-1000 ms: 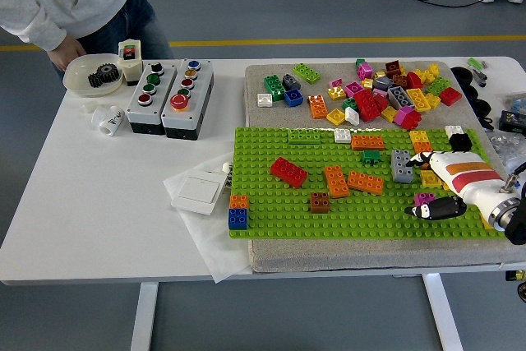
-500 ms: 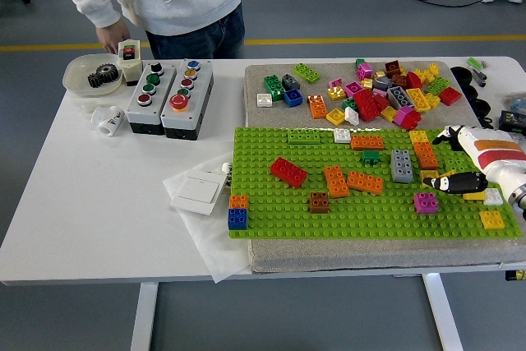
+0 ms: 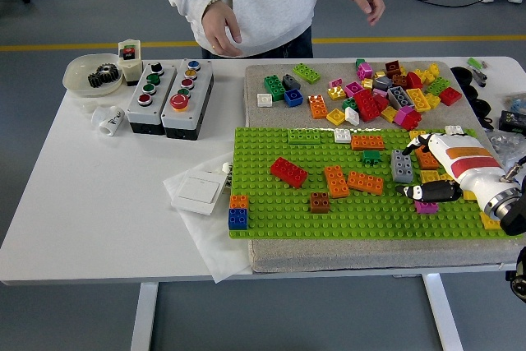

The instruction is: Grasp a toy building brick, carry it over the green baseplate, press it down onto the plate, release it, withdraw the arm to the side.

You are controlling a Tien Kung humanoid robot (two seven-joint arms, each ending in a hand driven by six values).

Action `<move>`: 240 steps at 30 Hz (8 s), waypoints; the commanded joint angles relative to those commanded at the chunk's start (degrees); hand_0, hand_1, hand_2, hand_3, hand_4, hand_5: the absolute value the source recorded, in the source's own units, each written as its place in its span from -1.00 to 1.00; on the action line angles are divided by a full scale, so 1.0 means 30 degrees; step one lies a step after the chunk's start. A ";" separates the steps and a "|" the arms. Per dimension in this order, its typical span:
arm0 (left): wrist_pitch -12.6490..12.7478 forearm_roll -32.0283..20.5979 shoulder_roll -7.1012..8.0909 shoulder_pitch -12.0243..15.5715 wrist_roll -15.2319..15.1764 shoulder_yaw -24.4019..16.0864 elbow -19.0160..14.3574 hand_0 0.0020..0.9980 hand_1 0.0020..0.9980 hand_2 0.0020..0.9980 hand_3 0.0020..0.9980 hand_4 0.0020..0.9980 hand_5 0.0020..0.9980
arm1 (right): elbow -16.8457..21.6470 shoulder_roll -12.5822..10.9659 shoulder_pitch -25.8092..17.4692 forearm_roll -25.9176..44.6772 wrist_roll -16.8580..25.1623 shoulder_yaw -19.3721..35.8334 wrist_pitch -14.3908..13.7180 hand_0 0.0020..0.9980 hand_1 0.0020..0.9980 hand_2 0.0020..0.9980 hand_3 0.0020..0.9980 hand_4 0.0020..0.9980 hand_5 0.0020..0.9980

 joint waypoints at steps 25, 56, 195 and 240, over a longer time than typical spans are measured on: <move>-0.0078 0.0329 0.0075 0.0146 0.0057 -0.0103 -0.0030 0.57 0.56 0.57 0.19 0.25 0.24 | 0.0367 0.3417 0.2152 0.0131 -0.1954 -0.5516 -0.1334 0.18 0.27 0.39 0.18 0.78 -0.25; 0.0021 0.0225 0.0097 0.0070 0.0002 -0.0049 -0.0033 0.57 0.55 0.57 0.18 0.25 0.24 | -0.2597 0.5242 0.4024 -0.0353 -0.3269 -0.5791 -0.2455 0.21 0.28 0.41 0.22 0.80 -0.22; -0.0114 0.0402 0.0037 -0.0156 0.0167 -0.0105 -0.0121 0.58 0.55 0.57 0.18 0.25 0.24 | -0.5535 0.4159 0.5293 0.0725 -0.2205 -0.5834 0.0785 0.02 0.16 0.38 0.26 0.73 -0.14; -0.0053 0.0094 0.0082 -0.0283 0.0146 0.0202 -0.0144 0.58 0.55 0.57 0.18 0.24 0.23 | -0.6041 0.4238 0.5573 0.0318 -0.2153 -0.6419 0.0857 0.00 0.07 0.22 0.11 0.62 -0.14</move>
